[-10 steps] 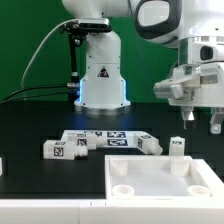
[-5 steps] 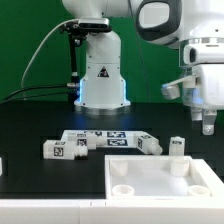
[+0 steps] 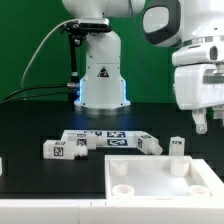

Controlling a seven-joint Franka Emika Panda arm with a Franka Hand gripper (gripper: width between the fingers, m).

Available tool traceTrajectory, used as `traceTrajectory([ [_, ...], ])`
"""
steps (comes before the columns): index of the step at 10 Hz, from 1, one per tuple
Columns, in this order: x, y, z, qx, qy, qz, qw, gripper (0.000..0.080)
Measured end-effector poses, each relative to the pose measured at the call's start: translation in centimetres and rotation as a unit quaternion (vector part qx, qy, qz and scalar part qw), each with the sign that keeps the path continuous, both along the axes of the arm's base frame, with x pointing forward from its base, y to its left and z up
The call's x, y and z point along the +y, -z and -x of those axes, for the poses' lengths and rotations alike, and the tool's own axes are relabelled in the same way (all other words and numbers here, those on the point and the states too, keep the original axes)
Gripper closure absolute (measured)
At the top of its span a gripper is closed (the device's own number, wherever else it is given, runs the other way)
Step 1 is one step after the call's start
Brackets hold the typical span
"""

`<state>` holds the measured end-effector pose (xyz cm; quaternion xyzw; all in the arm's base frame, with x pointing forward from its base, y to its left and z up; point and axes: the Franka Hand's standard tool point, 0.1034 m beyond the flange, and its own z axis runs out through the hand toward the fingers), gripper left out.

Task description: Assemble square table

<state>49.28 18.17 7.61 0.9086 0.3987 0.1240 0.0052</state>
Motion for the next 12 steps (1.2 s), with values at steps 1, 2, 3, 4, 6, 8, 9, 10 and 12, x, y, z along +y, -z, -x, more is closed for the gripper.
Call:
traceTrajectory([
  [1, -0.2, 0.1, 0.0, 0.006, 0.040, -0.011, 0.999, 0.0151],
  [2, -0.8, 0.2, 0.0, 0.019, 0.134, -0.034, 0.990, 0.0151],
  [3, -0.7, 0.3, 0.1, 0.029, 0.203, -0.052, 0.977, 0.0151],
  [4, -0.8, 0.2, 0.0, 0.036, 0.256, -0.066, 0.964, 0.0151],
  [6, -2.5, -0.4, -1.0, 0.029, 0.313, -0.092, 0.945, 0.0151],
  [8, -2.0, -0.3, -0.8, 0.036, 0.351, -0.104, 0.930, 0.0151],
  [9, -2.4, -0.1, -0.7, 0.048, 0.392, -0.110, 0.912, 0.0151],
  [10, -3.5, 0.2, -0.2, 0.082, 0.435, -0.102, 0.891, 0.0151],
  [12, -2.3, 1.0, 0.7, 0.120, 0.520, -0.097, 0.840, 0.0151],
])
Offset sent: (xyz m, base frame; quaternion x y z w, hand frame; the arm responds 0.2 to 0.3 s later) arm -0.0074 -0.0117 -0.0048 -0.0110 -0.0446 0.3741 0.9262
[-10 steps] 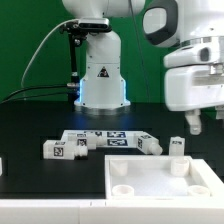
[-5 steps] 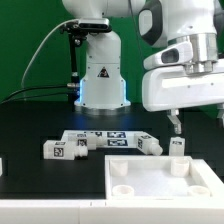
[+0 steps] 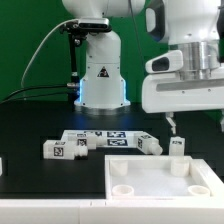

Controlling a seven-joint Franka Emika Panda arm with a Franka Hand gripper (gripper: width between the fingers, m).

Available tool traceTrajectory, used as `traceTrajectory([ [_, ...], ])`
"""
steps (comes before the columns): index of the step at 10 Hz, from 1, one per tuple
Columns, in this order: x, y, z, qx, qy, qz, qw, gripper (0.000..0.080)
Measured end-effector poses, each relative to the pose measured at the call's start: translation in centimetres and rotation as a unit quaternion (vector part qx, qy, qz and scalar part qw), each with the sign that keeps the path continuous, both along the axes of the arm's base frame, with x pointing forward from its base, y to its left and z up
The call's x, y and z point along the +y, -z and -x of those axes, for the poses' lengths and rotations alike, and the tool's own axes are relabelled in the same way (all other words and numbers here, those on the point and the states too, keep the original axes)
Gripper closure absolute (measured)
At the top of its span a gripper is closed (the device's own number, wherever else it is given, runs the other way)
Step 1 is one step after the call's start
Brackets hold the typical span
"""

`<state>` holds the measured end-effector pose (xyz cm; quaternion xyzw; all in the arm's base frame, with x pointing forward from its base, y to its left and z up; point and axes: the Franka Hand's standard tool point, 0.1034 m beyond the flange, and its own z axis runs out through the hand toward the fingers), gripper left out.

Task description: Assemble square table

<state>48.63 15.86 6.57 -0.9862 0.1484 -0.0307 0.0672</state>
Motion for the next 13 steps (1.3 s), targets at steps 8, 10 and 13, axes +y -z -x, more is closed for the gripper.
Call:
traceTrajectory([
  [8, -3.5, 0.0, 0.1, 0.222, -0.017, -0.031, 0.974, 0.0151],
  [10, -2.8, -1.0, -1.3, 0.286, -0.009, -0.041, 0.957, 0.0151],
  [13, -3.3, -0.3, -0.5, 0.351, -0.070, -0.068, 0.931, 0.0151],
])
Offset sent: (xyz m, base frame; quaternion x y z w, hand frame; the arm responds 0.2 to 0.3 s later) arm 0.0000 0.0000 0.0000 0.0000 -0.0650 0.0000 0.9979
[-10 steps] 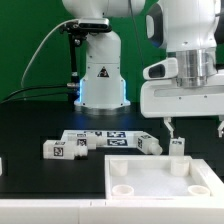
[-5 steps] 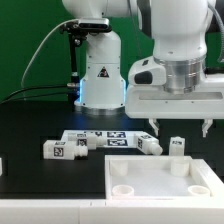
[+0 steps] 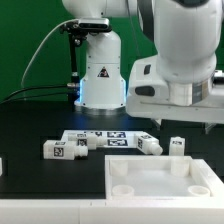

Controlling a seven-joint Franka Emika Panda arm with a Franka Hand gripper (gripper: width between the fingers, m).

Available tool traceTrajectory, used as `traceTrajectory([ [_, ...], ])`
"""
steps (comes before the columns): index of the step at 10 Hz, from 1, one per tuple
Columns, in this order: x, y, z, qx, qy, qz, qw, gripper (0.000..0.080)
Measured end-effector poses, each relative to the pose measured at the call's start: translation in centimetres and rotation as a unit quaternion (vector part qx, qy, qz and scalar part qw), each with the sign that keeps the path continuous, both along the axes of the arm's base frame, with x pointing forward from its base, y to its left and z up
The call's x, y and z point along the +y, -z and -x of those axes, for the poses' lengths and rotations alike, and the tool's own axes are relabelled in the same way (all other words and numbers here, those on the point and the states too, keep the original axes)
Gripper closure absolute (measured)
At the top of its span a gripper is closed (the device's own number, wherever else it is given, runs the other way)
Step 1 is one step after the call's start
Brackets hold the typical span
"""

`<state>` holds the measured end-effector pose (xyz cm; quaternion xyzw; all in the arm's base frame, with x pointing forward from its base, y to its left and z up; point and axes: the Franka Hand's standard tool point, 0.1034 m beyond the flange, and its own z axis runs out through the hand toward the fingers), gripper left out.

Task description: Assemble square table

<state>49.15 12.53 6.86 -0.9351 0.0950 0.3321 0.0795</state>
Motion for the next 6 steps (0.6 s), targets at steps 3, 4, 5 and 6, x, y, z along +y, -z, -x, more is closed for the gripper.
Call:
traceTrajectory([
  [3, -1.0, 1.4, -0.5, 0.061, -0.007, -0.048, 0.997, 0.0151],
  [4, -0.9, 1.3, -0.5, 0.061, -0.008, -0.049, 0.997, 0.0151],
  [5, -0.9, 1.4, -0.4, 0.062, -0.008, -0.048, 0.997, 0.0151],
  [6, -0.7, 1.8, 0.2, 0.092, 0.004, -0.037, 0.995, 0.0151],
])
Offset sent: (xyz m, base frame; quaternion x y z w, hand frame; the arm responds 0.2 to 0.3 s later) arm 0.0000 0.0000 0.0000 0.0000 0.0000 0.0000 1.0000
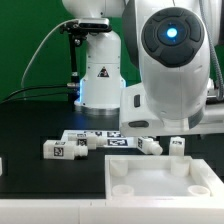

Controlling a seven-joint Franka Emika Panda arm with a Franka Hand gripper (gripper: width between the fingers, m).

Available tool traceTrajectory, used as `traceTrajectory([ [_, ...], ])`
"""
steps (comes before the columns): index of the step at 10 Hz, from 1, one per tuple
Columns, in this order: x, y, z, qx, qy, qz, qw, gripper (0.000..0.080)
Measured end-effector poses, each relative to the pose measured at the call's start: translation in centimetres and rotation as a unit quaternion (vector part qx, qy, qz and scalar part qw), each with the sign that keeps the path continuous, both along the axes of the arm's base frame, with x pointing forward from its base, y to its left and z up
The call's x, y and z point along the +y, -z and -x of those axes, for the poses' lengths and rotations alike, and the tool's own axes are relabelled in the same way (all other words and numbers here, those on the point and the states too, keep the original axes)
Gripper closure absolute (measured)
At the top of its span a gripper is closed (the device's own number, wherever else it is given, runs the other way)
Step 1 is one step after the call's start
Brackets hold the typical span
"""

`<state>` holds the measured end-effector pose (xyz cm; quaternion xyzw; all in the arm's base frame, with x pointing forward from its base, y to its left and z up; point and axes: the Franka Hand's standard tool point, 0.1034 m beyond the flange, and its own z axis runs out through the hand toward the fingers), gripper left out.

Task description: Assemble square table

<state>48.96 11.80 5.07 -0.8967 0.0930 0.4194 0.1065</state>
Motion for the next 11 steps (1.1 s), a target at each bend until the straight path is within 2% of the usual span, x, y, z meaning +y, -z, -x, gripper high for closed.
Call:
traceTrajectory([
  [1, 0.4, 0.2, 0.2, 0.027, 0.001, 0.004, 1.000, 0.0151],
  [2, 1.0, 0.2, 0.4, 0.052, 0.007, 0.018, 0.998, 0.0151],
  [5, 1.1, 0.5, 0.8, 0.056, 0.004, 0.017, 0.998, 0.0151],
  [6, 1.6, 1.9, 1.8, 0.050, 0.006, 0.023, 0.998, 0.0151],
  [7, 2.0, 3.1, 3.7, 0.060, 0.004, 0.027, 0.998, 0.0151],
  [10, 2.5, 3.8, 5.7, 0.085, 0.002, 0.037, 0.996, 0.0151],
  [11, 2.7, 3.8, 5.8, 0.088, 0.001, 0.037, 0.995, 0.0151],
])
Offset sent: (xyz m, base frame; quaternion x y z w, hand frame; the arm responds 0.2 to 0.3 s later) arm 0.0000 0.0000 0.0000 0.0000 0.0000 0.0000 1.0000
